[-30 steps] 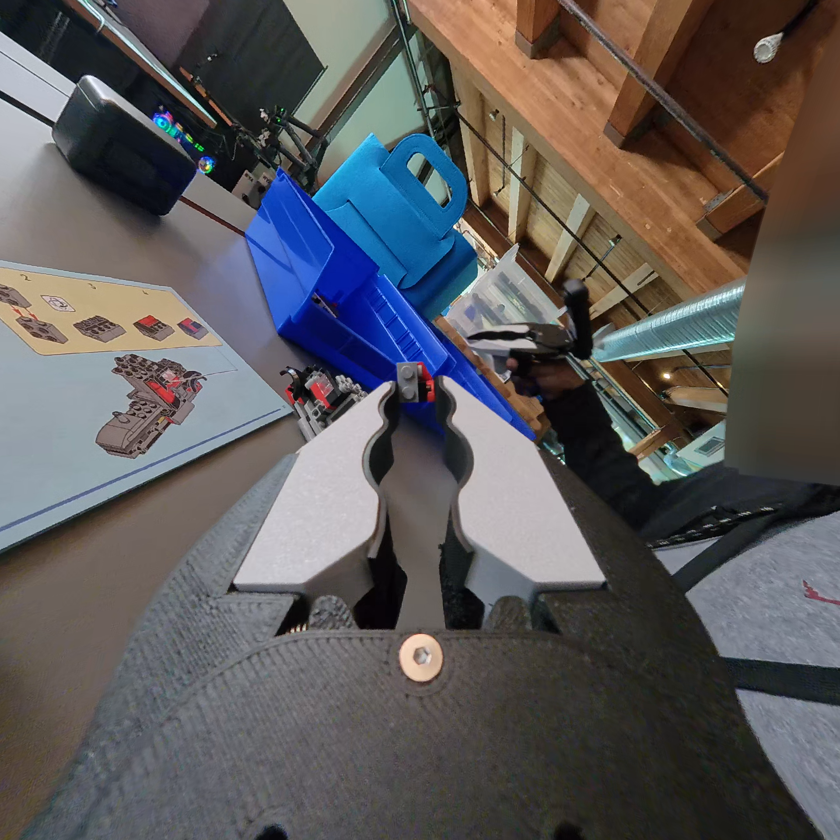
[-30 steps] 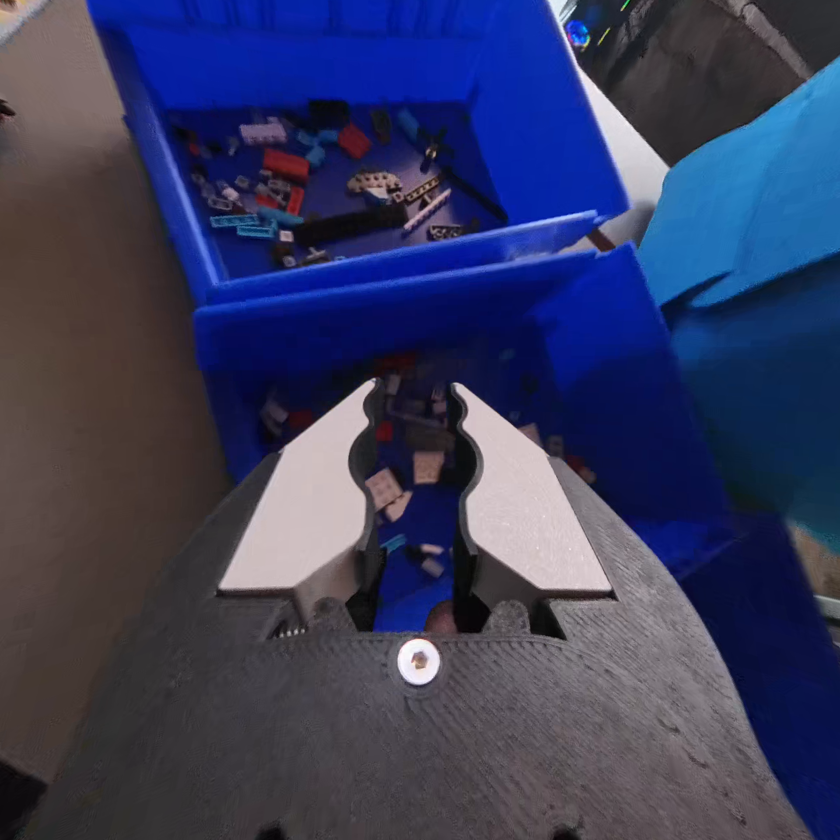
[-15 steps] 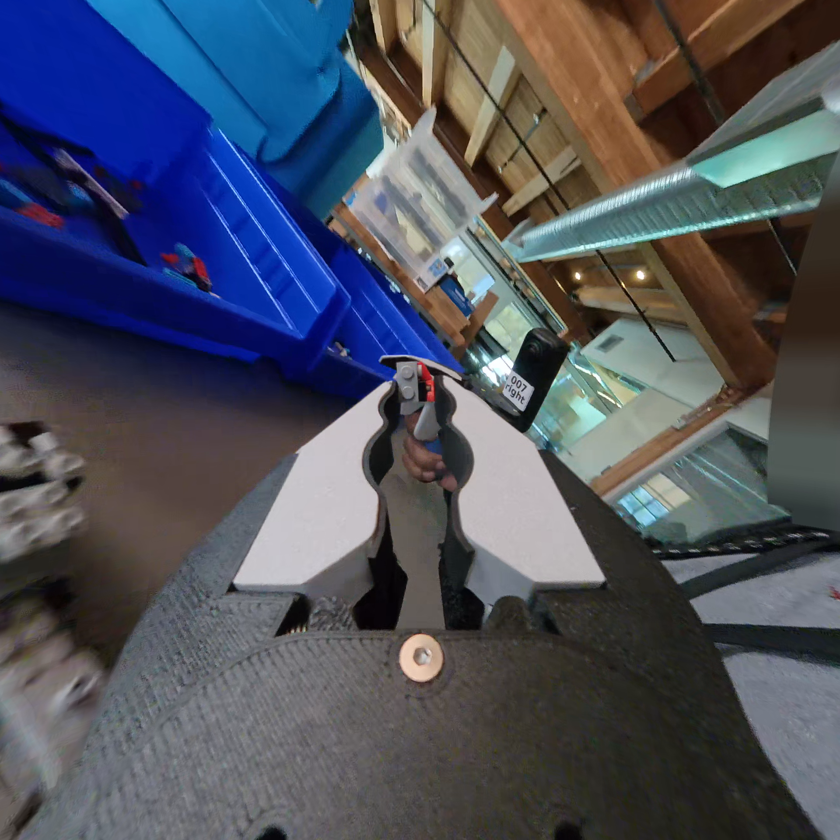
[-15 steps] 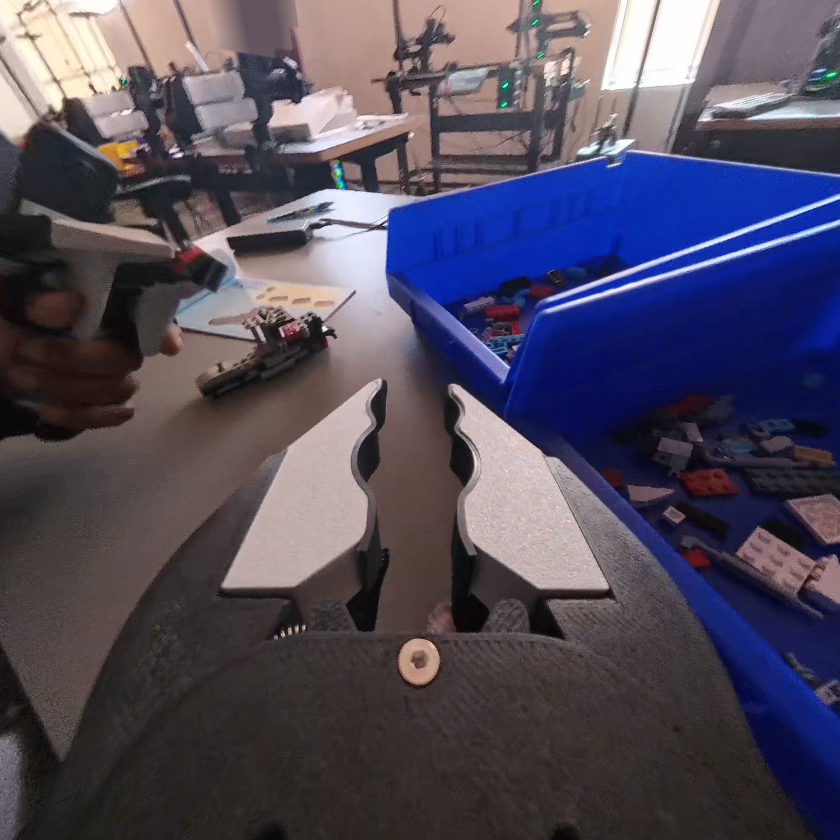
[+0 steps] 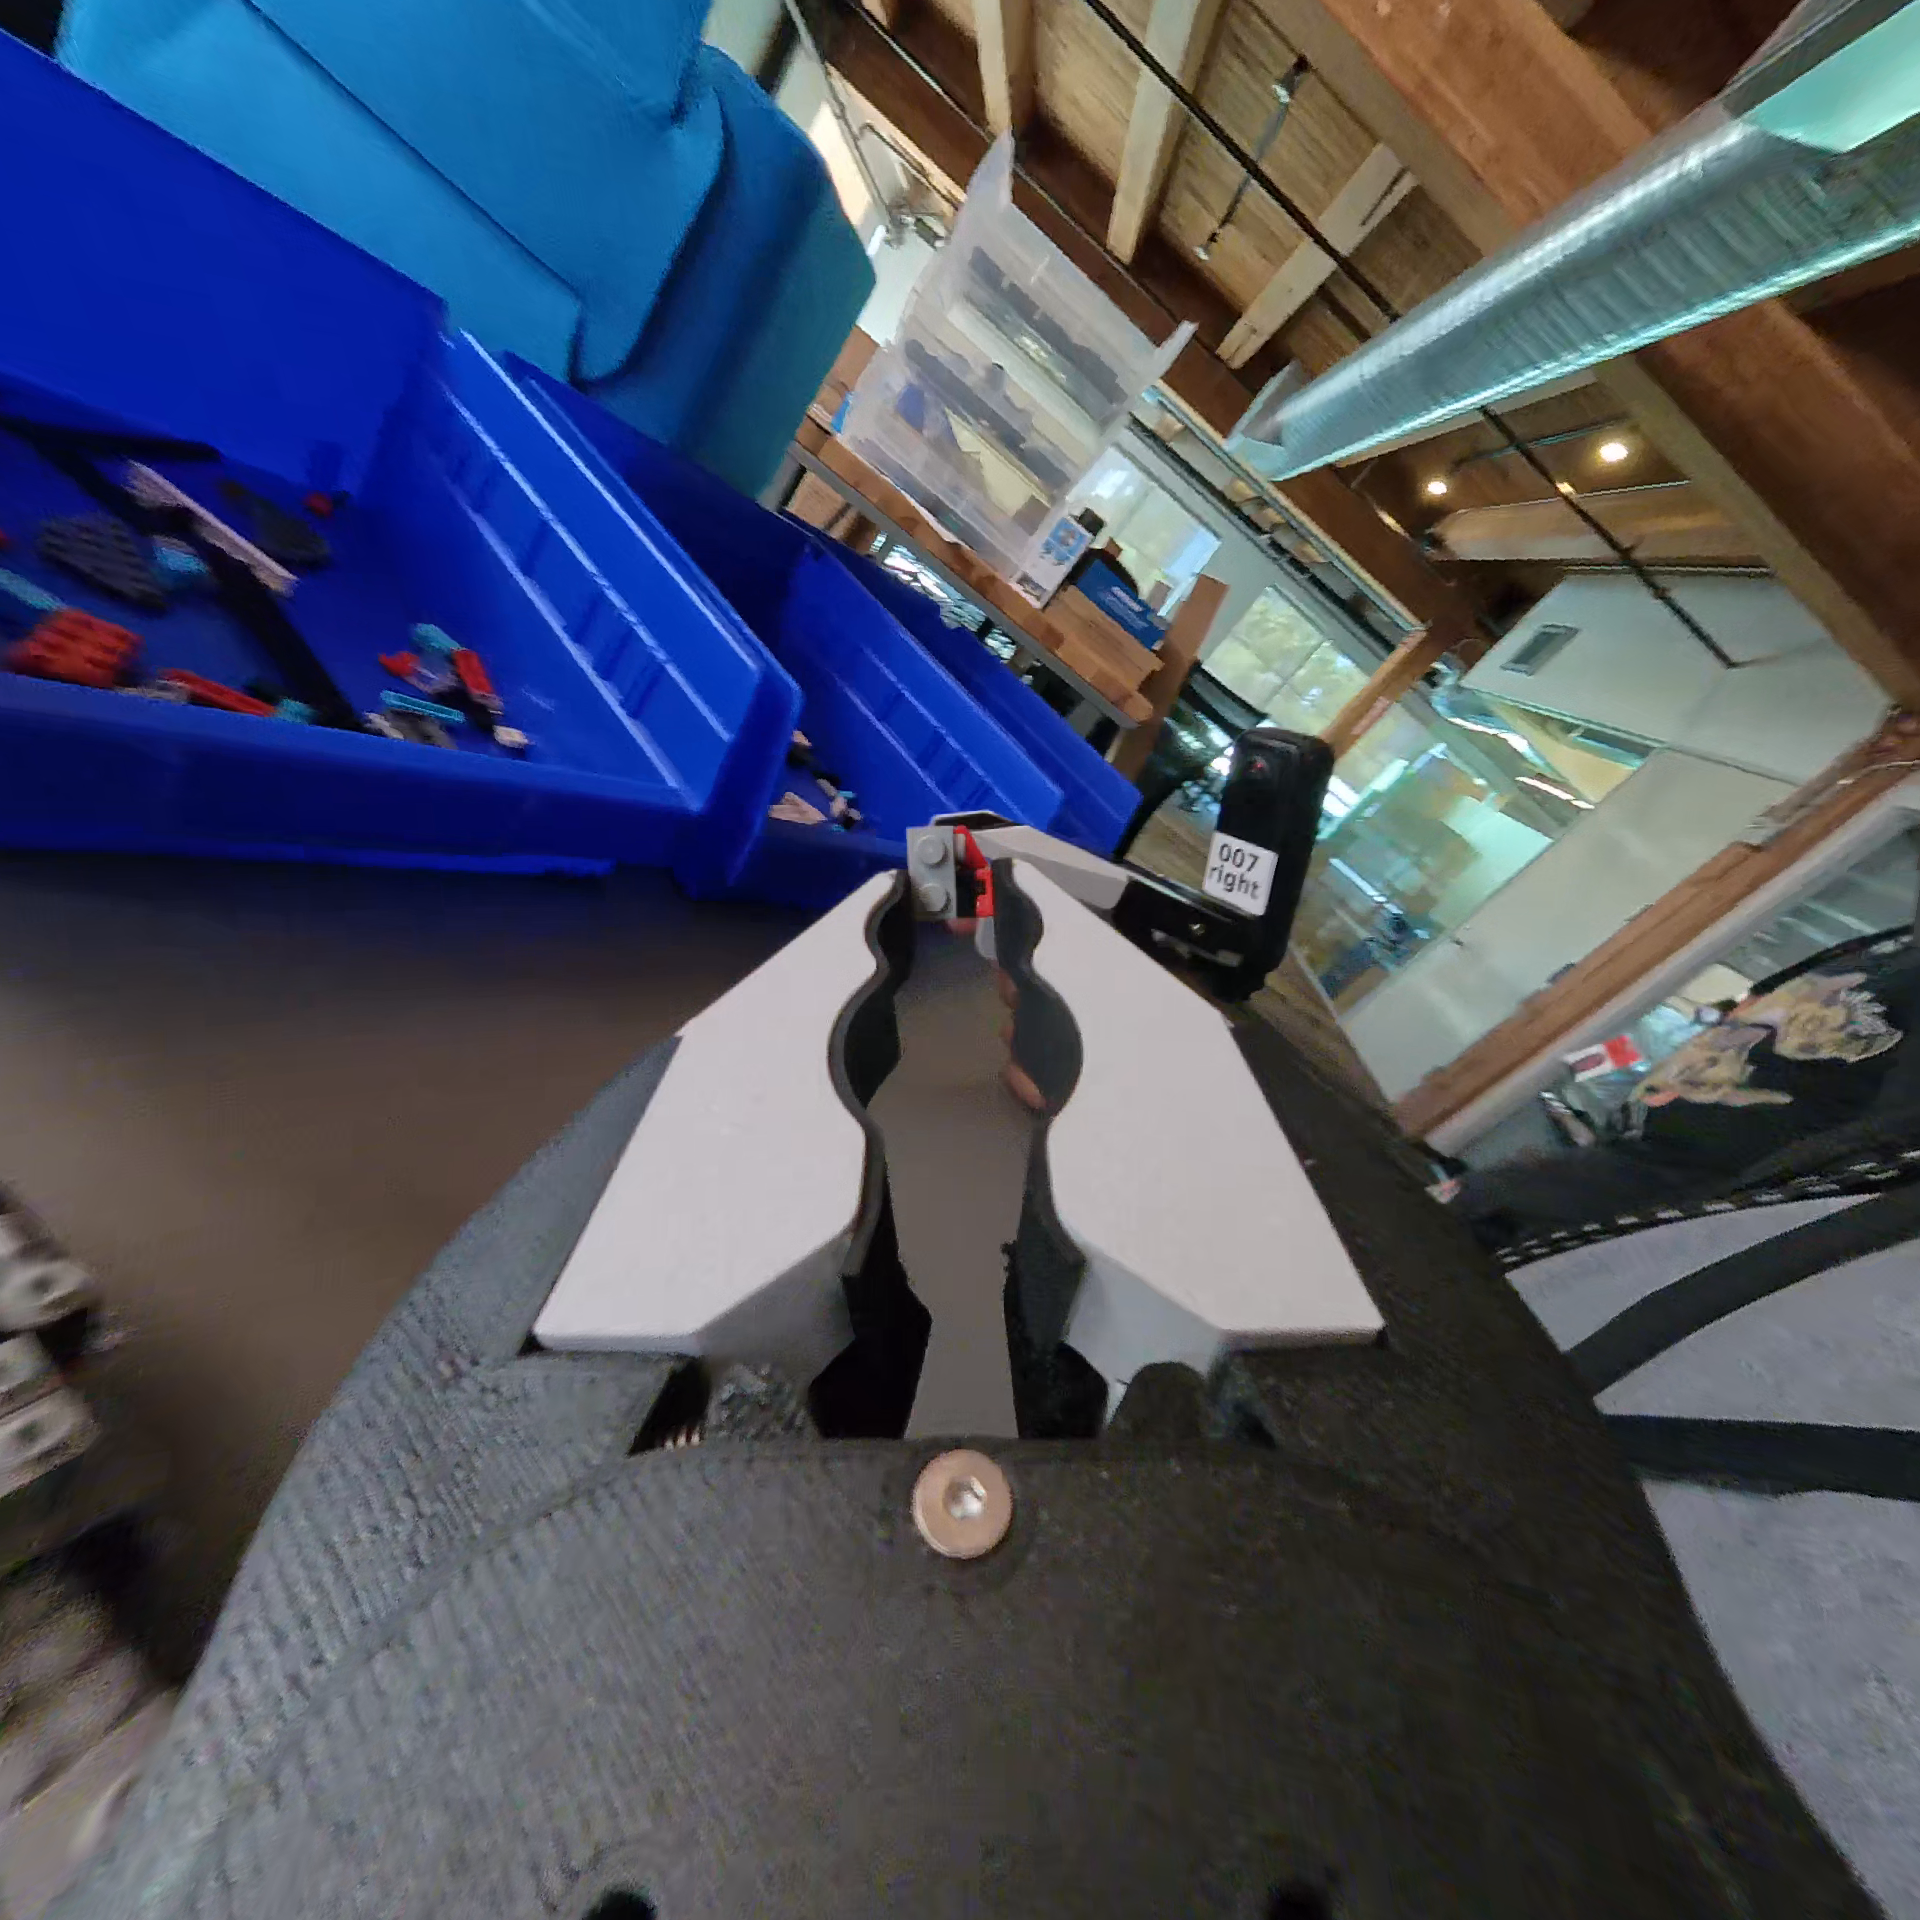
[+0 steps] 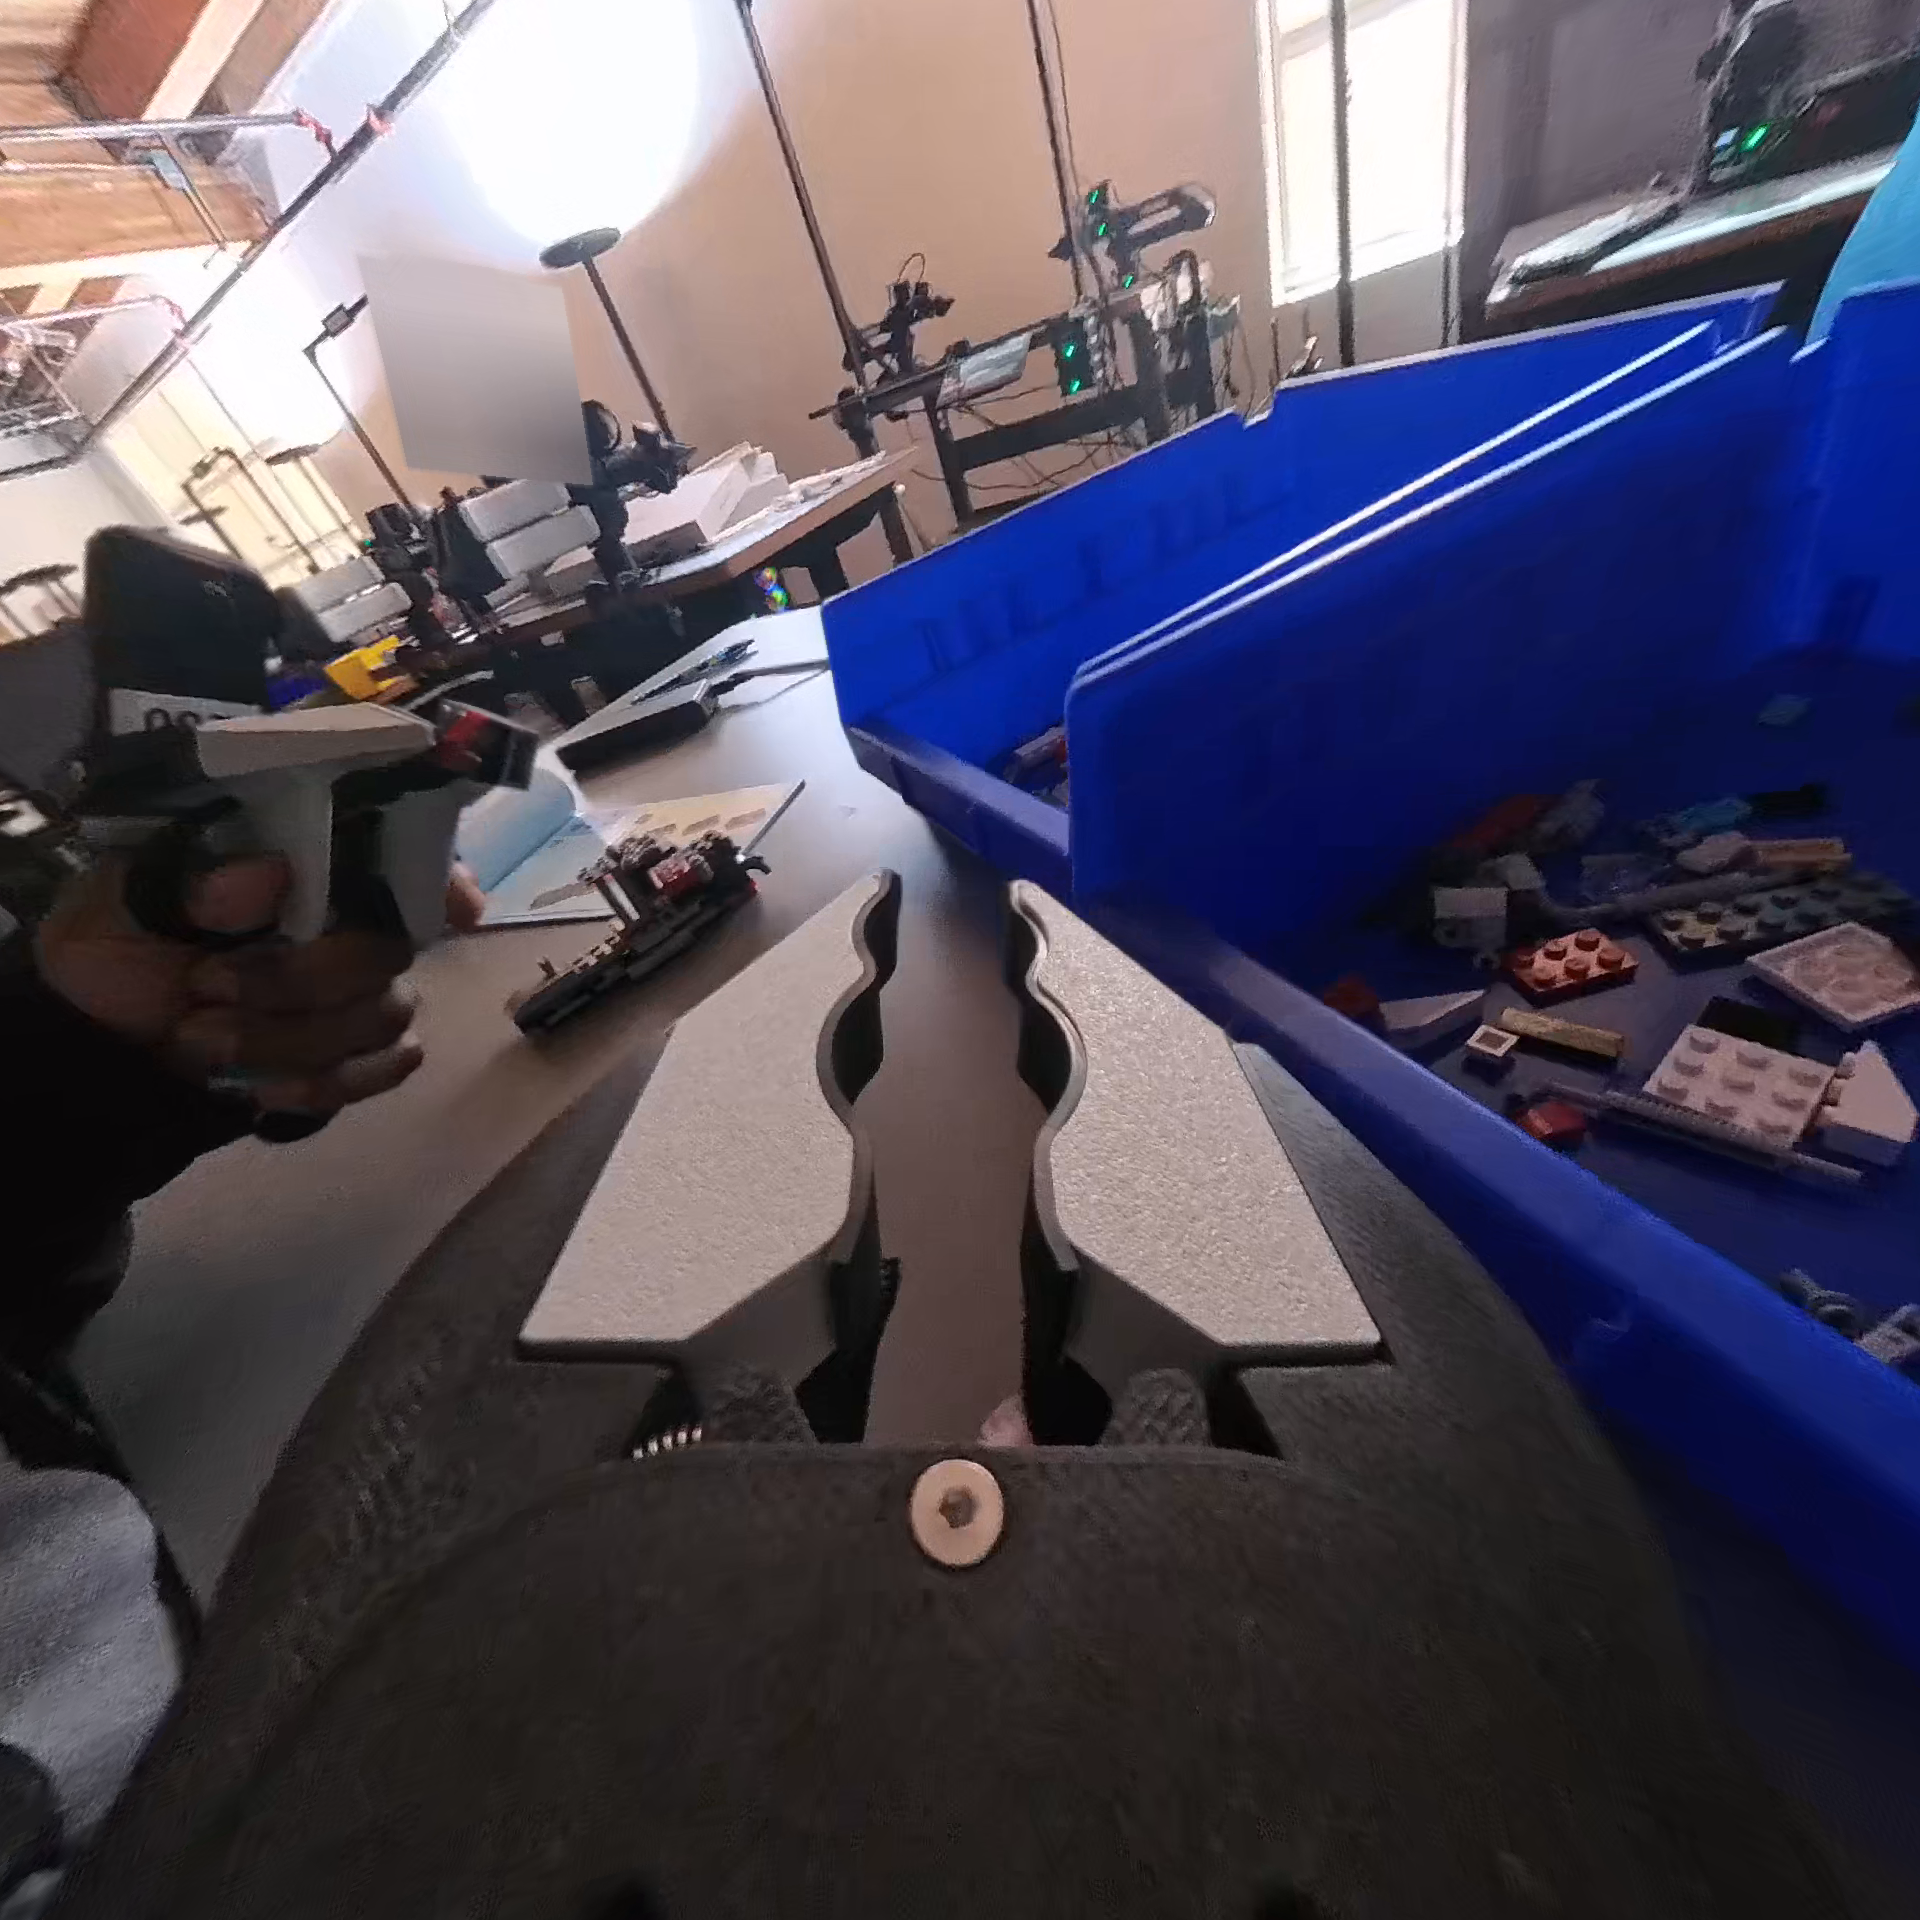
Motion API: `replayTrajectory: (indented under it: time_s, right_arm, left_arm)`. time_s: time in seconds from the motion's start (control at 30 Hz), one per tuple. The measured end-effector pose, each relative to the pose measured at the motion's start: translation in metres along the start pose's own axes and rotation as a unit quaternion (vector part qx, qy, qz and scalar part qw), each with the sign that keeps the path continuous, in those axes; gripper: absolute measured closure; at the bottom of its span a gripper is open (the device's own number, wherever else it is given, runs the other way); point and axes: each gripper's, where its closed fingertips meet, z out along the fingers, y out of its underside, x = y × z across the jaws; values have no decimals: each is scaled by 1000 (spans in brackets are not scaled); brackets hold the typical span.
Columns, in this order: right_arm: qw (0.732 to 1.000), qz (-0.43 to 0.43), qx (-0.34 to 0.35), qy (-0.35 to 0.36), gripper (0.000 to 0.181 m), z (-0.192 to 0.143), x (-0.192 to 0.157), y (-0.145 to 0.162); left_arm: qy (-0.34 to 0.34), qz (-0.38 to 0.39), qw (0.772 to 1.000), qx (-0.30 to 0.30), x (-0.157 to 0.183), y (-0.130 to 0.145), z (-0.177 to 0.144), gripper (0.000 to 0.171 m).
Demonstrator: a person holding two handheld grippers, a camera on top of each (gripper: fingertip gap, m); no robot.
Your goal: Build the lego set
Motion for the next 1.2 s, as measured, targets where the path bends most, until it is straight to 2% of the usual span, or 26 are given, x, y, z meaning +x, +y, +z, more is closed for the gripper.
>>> replayTrajectory:
  time_s: [0.1,0.2,0.27,0.4,0.57,0.77,1.0,1.1,1.2]
  right_arm:
    - [999,-1,-32,-17,161,7,-4,8]
    - [997,-32,-72,-21,160,1,-9,12]
    - [994,-62,-85,-10,159,-13,-5,1]
    - [988,-108,-104,48,160,-48,29,-37]
    - [964,-179,-182,73,158,-67,68,-65]
    - [953,-203,-220,52,157,-57,99,-80]
    - [950,-217,-220,48,157,-49,130,-91]
    - [927,-282,-246,38,158,-30,150,-109]
    - [874,-340,-347,-36,157,8,173,-96]
  left_arm:
    - [-33,14,999,11,-14,-7,-17,156]
    - [-41,-8,999,22,-22,-13,-21,156]
    - [-37,-28,999,24,-21,-12,-17,156]
    - [-26,-47,999,-1,-12,7,3,156]
    - [-19,-58,998,-22,-7,20,25,156]
    - [-44,-68,997,-15,-12,25,37,156]
    - [-73,-88,993,-21,-22,34,44,156]
    - [-79,-85,993,-32,-24,37,46,156]
    - [-77,-83,993,-35,-23,37,50,156]
